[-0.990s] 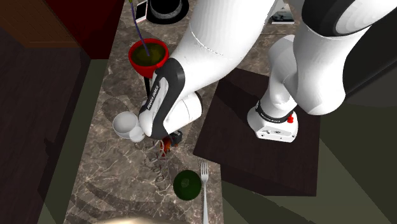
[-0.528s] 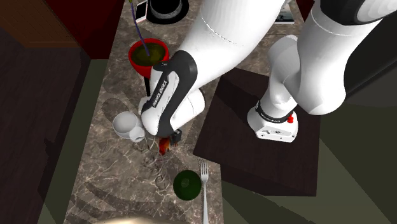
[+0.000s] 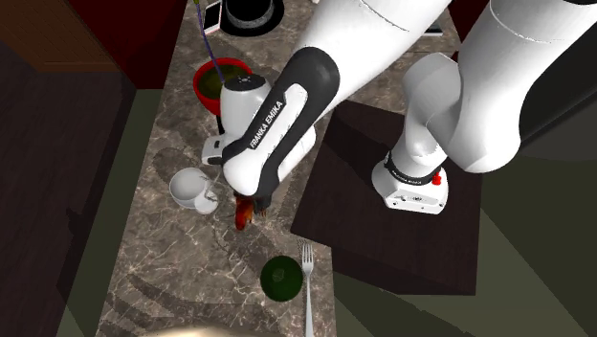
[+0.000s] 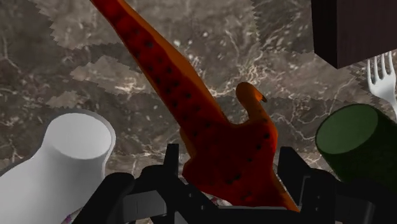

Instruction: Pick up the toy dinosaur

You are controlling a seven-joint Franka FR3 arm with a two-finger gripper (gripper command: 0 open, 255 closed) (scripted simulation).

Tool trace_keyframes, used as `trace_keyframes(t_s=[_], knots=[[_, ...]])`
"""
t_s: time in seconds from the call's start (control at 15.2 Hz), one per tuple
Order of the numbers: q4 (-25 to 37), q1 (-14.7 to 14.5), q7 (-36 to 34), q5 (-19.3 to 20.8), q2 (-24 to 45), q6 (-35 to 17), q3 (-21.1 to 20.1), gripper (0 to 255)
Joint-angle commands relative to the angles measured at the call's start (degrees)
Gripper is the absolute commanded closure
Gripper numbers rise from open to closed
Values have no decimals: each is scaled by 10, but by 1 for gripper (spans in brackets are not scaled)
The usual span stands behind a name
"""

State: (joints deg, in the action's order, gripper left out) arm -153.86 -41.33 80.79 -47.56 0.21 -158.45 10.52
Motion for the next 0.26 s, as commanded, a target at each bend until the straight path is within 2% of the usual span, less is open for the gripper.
trace_keyframes(t_s=[0.0,0.07,0.2], knots=[[-5,3,-33,38,-21,10,3,255],[-7,5,-47,55,-31,16,4,255],[-7,6,-49,57,-32,17,3,255]])
